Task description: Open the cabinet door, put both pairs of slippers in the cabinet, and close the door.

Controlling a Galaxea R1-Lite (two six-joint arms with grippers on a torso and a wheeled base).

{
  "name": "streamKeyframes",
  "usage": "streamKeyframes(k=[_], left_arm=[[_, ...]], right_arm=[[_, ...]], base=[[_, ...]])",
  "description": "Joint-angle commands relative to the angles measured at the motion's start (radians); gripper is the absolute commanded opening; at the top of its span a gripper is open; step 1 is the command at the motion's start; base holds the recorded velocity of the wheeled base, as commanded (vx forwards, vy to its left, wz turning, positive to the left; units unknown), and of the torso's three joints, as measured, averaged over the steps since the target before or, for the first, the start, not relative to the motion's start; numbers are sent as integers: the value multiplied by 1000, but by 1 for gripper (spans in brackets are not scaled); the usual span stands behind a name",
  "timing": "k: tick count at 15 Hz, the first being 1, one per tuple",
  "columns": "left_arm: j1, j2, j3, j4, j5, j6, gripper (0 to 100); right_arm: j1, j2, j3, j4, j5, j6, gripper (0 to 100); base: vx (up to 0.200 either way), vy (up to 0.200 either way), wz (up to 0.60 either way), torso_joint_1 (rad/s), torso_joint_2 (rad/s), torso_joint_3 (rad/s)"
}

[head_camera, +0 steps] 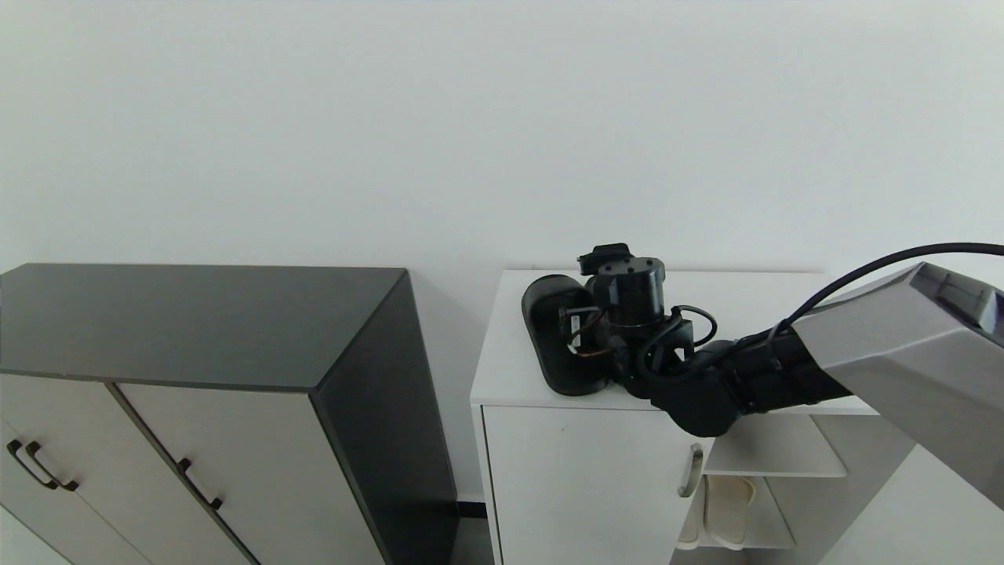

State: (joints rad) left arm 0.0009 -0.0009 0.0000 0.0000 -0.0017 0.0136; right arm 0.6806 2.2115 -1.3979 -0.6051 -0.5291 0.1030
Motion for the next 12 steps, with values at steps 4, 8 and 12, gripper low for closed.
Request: streamKeyframes(k=[4,8,12], left_arm=[[1,1,0,0,2,-1,0],[1,1,0,0,2,-1,0],[1,1,0,0,-1,0,0]], right_arm=[[-9,50,-72,25,1,0,0],[33,-98,46,19,3,3,0],[140,-348,362,-2,5,7,0]], base=[[0,0,0,0,0,0],[0,0,0,0,0,0],[0,0,0,0,0,0]])
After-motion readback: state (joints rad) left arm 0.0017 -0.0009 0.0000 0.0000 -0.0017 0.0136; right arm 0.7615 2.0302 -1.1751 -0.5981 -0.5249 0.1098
